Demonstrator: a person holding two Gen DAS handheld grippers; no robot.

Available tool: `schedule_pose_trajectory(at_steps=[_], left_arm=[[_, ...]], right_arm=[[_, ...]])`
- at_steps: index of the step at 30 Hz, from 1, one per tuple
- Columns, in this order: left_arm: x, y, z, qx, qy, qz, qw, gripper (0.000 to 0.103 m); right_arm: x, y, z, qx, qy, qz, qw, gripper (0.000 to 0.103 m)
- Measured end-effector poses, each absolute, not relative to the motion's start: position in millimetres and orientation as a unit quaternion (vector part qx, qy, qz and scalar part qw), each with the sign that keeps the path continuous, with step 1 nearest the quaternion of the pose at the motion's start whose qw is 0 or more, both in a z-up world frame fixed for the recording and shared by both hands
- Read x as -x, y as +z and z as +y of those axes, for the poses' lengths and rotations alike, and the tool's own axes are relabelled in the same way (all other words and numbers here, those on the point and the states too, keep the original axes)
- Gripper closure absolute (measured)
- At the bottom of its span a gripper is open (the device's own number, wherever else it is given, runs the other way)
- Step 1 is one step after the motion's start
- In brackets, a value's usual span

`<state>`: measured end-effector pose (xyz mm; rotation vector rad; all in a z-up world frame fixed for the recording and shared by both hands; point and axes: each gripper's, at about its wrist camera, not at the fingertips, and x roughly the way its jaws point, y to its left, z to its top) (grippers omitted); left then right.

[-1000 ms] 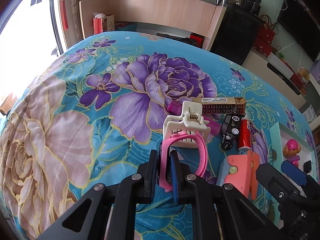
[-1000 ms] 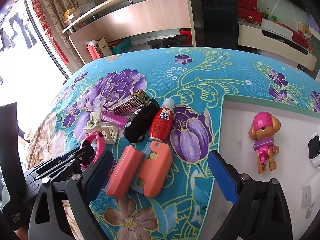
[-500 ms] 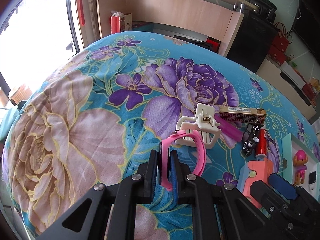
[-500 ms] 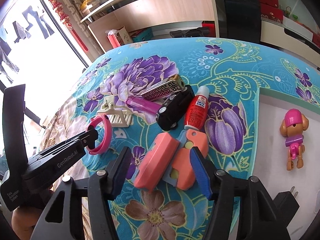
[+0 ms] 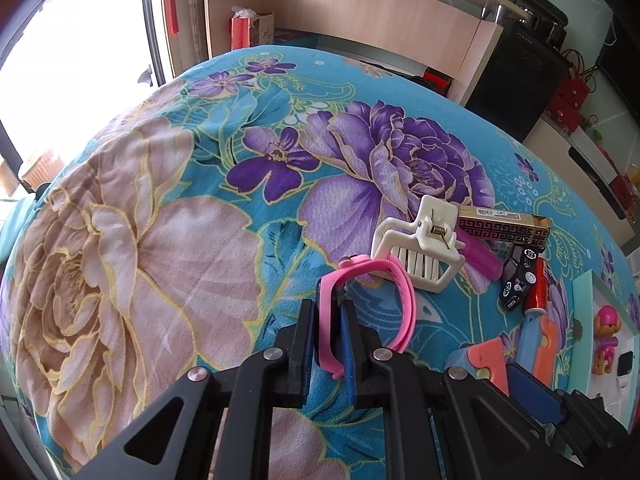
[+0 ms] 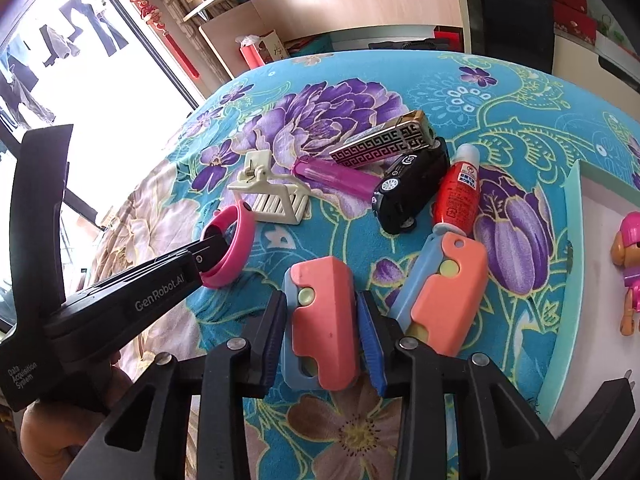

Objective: Organize rigid objects
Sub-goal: 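Grasp the pink block with the right tool while the left tool lifts the pink band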

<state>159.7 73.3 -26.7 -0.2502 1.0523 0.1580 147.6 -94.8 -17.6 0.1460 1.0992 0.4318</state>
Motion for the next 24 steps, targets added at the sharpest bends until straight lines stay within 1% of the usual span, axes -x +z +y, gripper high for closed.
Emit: schedule_pose_trajectory(at_steps=[6,13,19,24], left_arm=[[-162,-31,74,0.120,0.076,0.504,0.852,0.088],[-165,-33,74,0.115,0.077,0.506,0.852,0.087],[-168,-34,70,0.101,0.076,0.508,0.852,0.087],[-171,-35,69,0.092,0.076,0.509,0.853,0.087]], right_arm=[[-147,-22,-87,-0.060,0.219,0.526,0.819,0.065],[-141,-25,-68,0.000,0.220,0.526,0.822,0.064],[-138,-26,-61,0.029,0.215,0.520,0.826,0.064],[-139,-25,-65,0.014,0.213,0.518,0.828,0.065]])
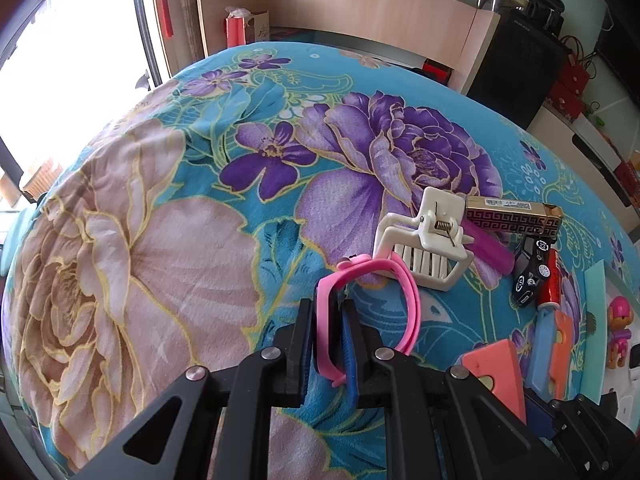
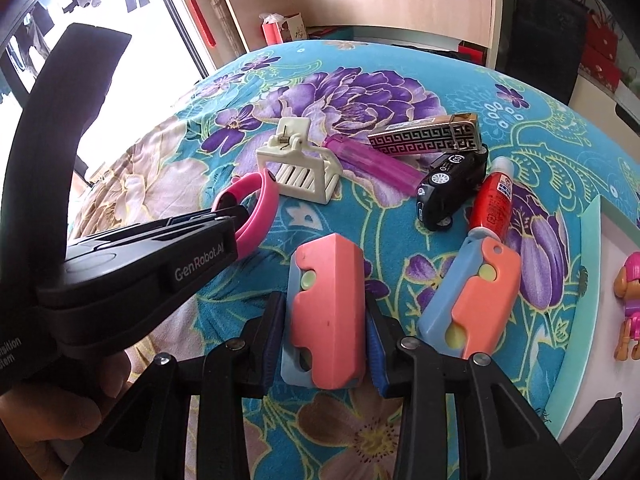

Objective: Organize rigid objects
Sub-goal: 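Grasp the pink block with the right tool while the left tool lifts the pink band, then carry the pink block and pink band toward the tray with both tools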

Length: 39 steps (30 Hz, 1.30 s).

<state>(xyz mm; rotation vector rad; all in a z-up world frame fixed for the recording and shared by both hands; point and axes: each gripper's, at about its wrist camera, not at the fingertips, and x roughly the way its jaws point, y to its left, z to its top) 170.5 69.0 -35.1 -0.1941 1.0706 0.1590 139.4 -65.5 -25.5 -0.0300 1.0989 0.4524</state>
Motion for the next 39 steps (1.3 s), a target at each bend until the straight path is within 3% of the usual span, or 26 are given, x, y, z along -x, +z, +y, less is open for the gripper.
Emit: schedule_pose_trajectory(at_steps=[11,22,39], left_arm=[[-165,-24,80,0.118,0.076,0.485,0.863,0.090],[-147,32,81,0.134,0.066,0.410,0.900,0.090],[-150,44,-53,0.038,-0.074,0.409,0.909,0.090]], right_arm=[[-141,-12,-79,-0.024,0.215,0.500,0.838,0.065],[-137,21,-106,-0.065,0.203,0.457,0.863,0.065],[-131,33,-262,-0.168,0.025,0.434,0.885,0.065]])
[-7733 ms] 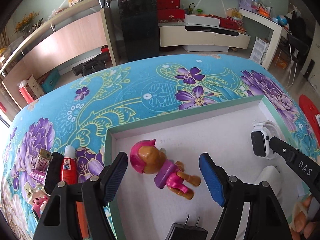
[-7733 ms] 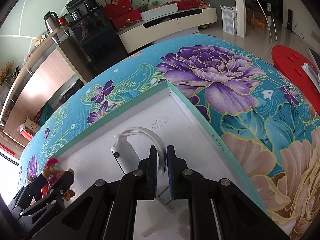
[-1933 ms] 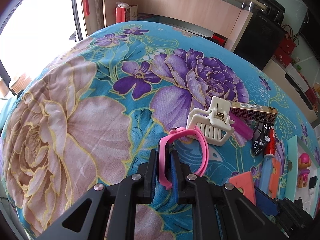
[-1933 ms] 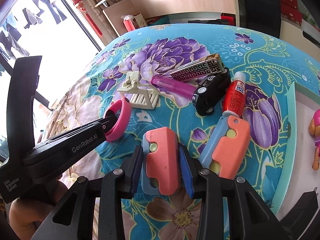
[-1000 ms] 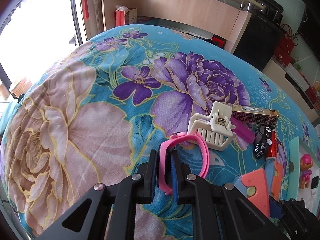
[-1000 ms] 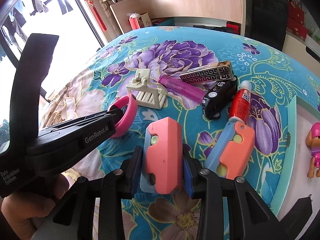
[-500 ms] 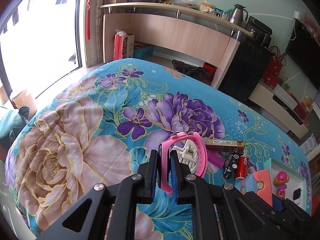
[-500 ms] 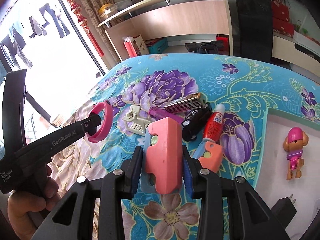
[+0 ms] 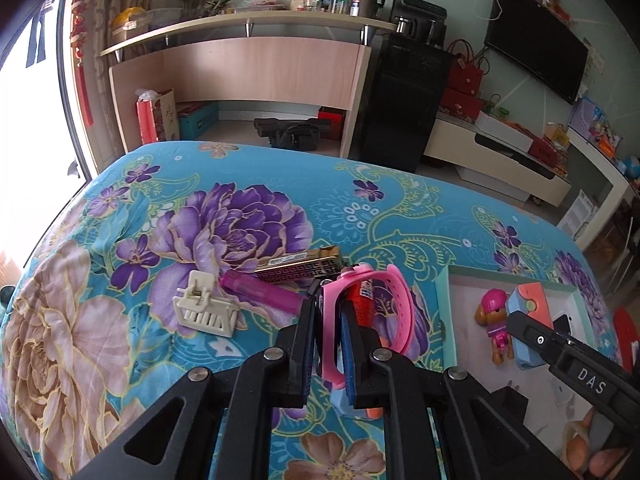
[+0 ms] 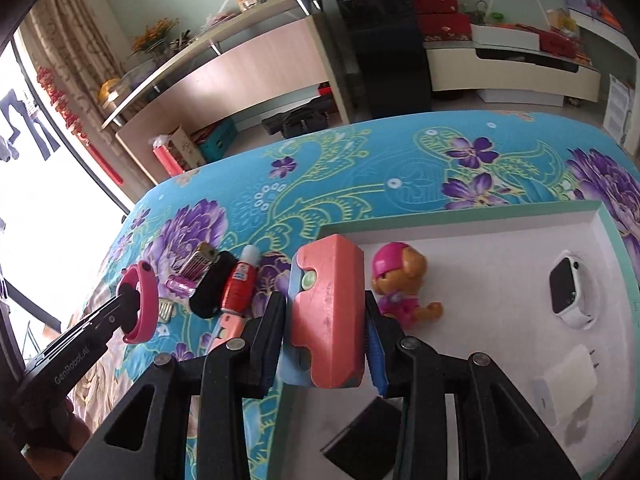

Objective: Organize rigid objects
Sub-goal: 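Carry the pink block and pink band toward the tray with both tools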

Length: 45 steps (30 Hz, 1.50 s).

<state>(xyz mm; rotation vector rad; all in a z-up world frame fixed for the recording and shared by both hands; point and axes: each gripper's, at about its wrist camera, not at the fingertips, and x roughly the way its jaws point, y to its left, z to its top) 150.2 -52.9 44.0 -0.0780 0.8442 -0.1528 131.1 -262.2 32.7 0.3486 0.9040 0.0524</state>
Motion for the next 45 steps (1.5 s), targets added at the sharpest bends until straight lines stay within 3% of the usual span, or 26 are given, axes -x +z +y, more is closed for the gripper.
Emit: schedule_pose_trajectory(at_steps=[15,45], left_arm=[[-125,29,-178,-0.072,-0.198,0.415,0.885,0.090],[-129,-17,-206,-0.100,-0.201,0.472,0.852,0.089]], right_arm=[[-94,28,-362,-0.251,-0.081,0.415,0.871,0.065],[-103,12,-357,-0.252,-0.069,0.441,0.859,0.065]])
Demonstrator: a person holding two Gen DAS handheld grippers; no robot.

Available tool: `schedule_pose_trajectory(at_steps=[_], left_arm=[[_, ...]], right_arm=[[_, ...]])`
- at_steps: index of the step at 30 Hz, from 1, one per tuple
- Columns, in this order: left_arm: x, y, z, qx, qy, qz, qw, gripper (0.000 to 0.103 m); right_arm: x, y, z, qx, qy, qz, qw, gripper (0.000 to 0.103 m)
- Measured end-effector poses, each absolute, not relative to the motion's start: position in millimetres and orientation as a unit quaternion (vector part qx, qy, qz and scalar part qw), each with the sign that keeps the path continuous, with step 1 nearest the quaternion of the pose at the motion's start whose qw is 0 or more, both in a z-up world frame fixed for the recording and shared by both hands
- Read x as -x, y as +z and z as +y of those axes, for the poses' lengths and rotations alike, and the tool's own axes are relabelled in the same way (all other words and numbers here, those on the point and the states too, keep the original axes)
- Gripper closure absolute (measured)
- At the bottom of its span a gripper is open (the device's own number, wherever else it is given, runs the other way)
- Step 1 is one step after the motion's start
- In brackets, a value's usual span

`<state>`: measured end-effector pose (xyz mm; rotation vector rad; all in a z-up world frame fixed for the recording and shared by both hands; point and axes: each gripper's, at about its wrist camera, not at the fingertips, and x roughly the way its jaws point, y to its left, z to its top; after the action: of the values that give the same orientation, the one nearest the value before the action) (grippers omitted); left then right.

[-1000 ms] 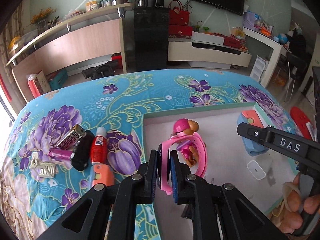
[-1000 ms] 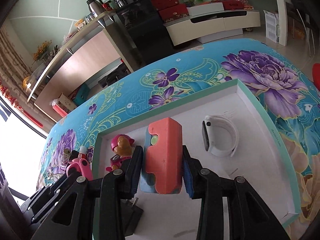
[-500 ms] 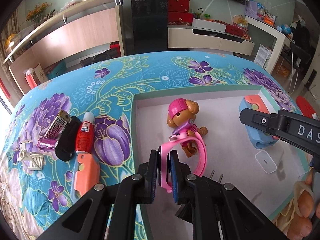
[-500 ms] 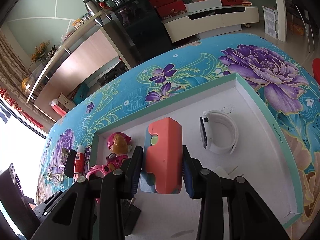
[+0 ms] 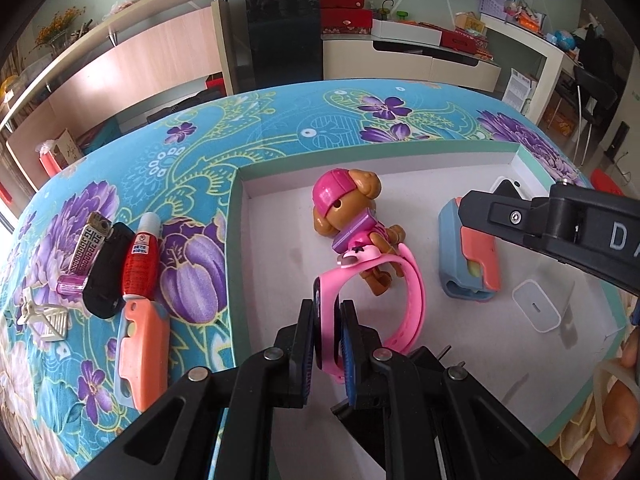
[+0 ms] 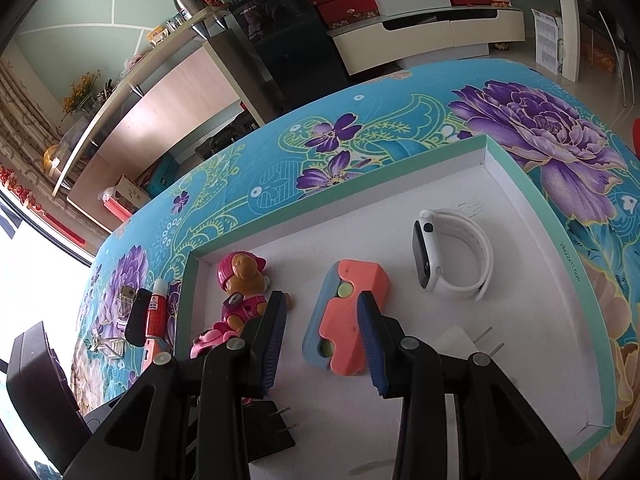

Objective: Organize rigid objects
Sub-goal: 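Carry the pink block and pink band toward the tray with both tools, then open the left tool to drop the pink band while the right tool releases the block, then move the left tool to the white hair clip while the right tool approaches the orange-blue toy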

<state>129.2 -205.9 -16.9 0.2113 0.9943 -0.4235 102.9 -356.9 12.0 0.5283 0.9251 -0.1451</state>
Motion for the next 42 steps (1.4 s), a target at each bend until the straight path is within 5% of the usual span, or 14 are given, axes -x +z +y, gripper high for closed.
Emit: schedule_pose_trajectory(at_steps=[4,6,8,14,21,28,30,42], left_arm=[[-127,-10,-205,-0.097,-0.210,0.472,0.851,0.082],[-124,-3,-204,-0.095,-0.215,0.467,0.852,0.055],[-122,4,-202,-0.087,-0.220,0.462,0.855,0.046],[-127,25,-179,-0.062,-0.201,0.444,0.871,0.046],[-147,33,-125,-0.019,-0.113,0.435,0.893,0.027],[-159,29,-71,0.024,-0.037,0.437,0.898,0.011],[-160,29,-57,0.033,-0.015,0.435,0.900,0.003],[-158,29,20,0.078,0.102,0.417,0.900,0.000]], right_arm=[[-102,17,-356,-0.249,-0.070,0.436,0.862,0.065],[-101,22,-355,-0.245,-0.070,0.431,0.866,0.065],[-101,26,-353,-0.241,-0.071,0.426,0.869,0.065],[-101,34,-347,-0.228,-0.073,0.418,0.876,0.065],[-112,33,-325,-0.203,-0.062,0.432,0.876,0.064],[-121,34,-298,-0.172,-0.061,0.439,0.880,0.045],[-124,35,-288,-0.162,-0.054,0.439,0.882,0.032],[-137,40,-217,-0.111,0.015,0.428,0.897,0.018]])
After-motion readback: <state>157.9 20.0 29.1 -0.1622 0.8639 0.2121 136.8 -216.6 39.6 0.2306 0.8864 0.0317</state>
